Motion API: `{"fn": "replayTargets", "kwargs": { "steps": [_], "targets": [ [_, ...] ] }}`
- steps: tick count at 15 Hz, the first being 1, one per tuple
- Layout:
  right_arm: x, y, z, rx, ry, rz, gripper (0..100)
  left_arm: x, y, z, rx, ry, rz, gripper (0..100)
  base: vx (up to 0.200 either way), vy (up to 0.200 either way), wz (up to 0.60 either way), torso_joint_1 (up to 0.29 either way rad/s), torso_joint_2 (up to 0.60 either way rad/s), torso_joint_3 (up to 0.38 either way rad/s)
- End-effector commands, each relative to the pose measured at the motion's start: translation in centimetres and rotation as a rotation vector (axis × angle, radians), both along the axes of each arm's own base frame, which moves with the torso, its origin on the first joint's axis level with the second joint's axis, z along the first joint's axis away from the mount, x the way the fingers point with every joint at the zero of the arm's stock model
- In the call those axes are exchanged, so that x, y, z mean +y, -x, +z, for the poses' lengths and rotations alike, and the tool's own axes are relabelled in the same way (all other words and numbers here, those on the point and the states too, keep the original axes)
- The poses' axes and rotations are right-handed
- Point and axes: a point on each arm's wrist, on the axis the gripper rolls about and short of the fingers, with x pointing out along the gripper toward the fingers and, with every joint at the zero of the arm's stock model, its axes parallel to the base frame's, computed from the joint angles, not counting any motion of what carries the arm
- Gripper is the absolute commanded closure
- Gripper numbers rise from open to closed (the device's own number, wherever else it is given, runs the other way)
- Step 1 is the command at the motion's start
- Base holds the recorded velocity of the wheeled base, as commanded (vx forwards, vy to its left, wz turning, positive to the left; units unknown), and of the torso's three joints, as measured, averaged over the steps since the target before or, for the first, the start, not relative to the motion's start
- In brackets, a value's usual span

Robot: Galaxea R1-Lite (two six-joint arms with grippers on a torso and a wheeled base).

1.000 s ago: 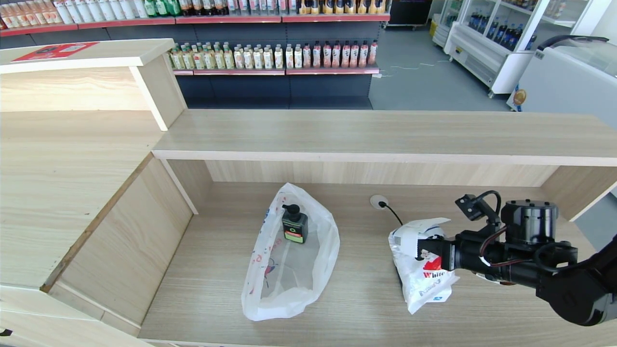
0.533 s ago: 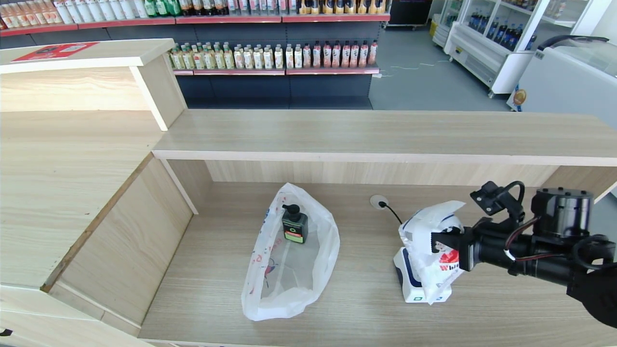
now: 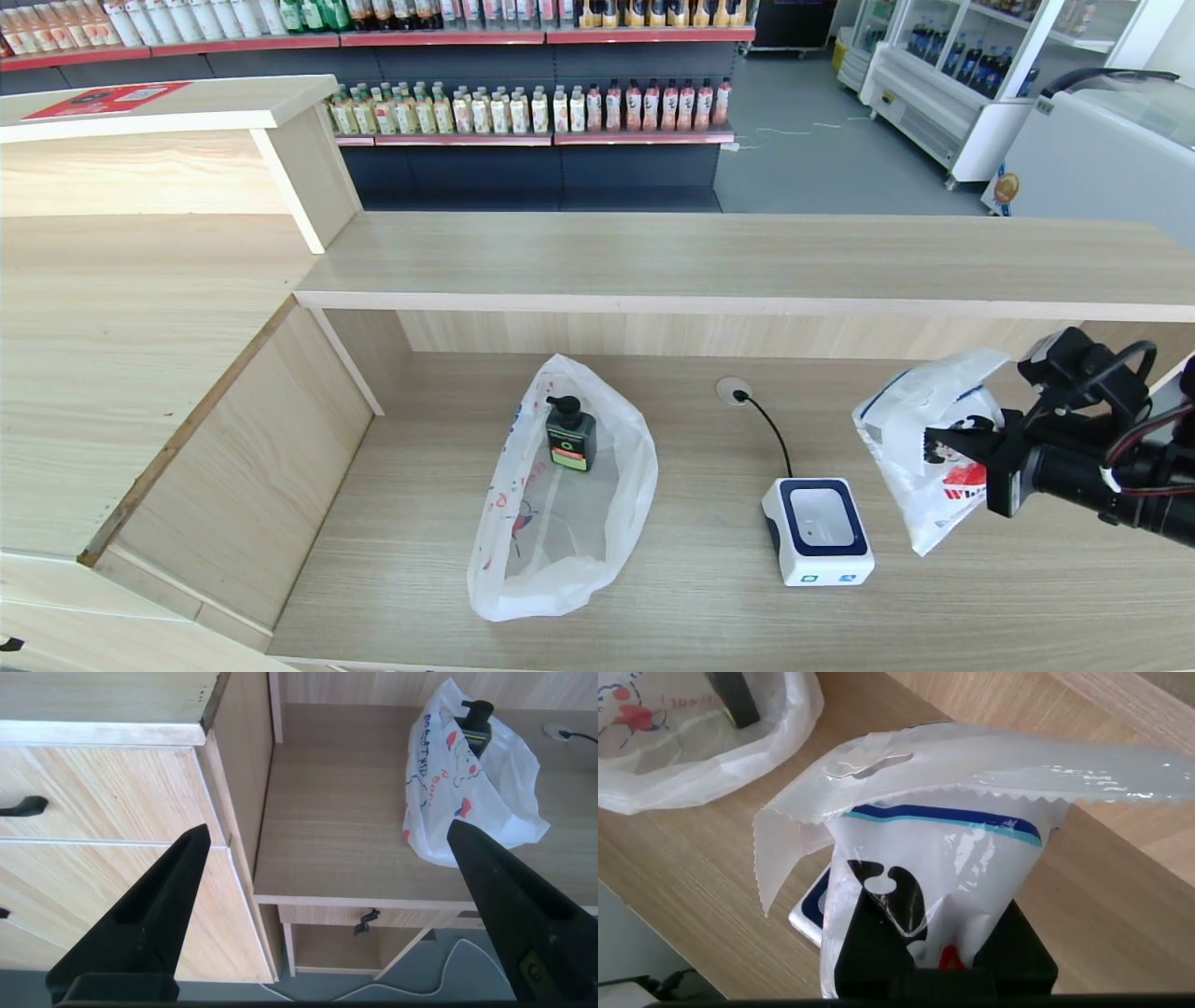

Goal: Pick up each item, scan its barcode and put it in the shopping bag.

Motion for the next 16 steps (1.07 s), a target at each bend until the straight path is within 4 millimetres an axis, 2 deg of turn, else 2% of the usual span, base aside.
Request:
{"fn": "replayTargets", "kwargs": {
  "steps": [1,2,15,16],
  "targets": [
    [-0.2,0.45,0.64,-0.029,0.002,-0.01,100,0.0,0.0,0.0,0.0,0.0,0.0,0,0.0,0.0,0.0,0.0,0.0,0.0],
    [-0.27,0.46,0.72,-0.035,0.002,-0.013,100,0.0,0.0,0.0,0.0,0.0,0.002,0,0.0,0.0,0.0,0.0,0.0,0.0],
    [-0.3,0.75,1.55,-0.091,0.002,-0.015,100,0.0,0.0,0.0,0.0,0.0,0.0,0,0.0,0.0,0.6,0.003,0.0,0.002],
    [-0.29,0.77,1.37,-0.079,0.002,-0.015,100,0.0,0.0,0.0,0.0,0.0,0.0,0,0.0,0.0,0.0,0.0,0.0,0.0]
  ]
}}
